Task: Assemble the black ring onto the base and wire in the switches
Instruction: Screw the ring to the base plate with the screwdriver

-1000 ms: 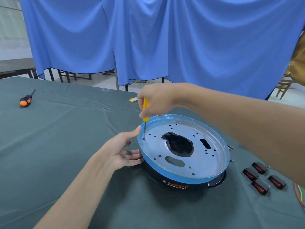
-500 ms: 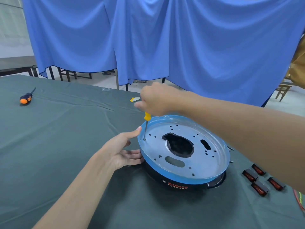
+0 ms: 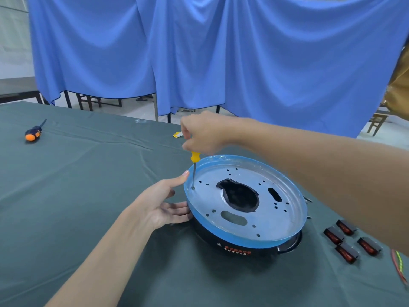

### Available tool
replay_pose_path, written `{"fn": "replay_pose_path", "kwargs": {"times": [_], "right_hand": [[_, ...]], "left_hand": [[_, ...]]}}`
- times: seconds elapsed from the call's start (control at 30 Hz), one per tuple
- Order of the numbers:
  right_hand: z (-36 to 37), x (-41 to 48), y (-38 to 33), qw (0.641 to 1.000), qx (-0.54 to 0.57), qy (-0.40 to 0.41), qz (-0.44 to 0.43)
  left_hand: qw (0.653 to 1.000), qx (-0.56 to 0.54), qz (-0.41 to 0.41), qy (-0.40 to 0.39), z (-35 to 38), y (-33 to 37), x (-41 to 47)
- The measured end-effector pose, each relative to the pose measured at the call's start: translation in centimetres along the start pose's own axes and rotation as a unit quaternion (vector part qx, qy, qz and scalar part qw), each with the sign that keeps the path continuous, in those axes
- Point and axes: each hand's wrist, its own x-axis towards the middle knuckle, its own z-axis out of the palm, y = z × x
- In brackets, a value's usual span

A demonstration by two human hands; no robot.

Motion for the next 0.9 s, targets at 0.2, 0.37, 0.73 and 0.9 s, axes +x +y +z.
{"fn": "replay_pose_path", "kwargs": {"times": [0.2, 0.37, 0.73, 0.9], "right_hand": [[-1.1, -0.2, 0.0, 0.996, 0.043, -0.074, 0.024], [0.2, -0.1, 0.1, 0.999, 0.007, -0.026, 0.033], [-0.6, -0.7, 0.2, 0.995, 0.06, -0.066, 0.033], [0.6, 0.0, 0.2, 0.996, -0.073, 0.047, -0.007]], "left_hand": [[1.0, -0.004, -0.001, -0.001, -0.1, 0.0, 0.2], [1.0, 0.0, 0.002, -0.001, -0.1, -0.1, 0.2], [1.0, 0.016, 0.012, 0.005, -0.1, -0.1, 0.0], [1.0, 0.015, 0.013, 0.01, -0.1, -0.1, 0.1]]}}
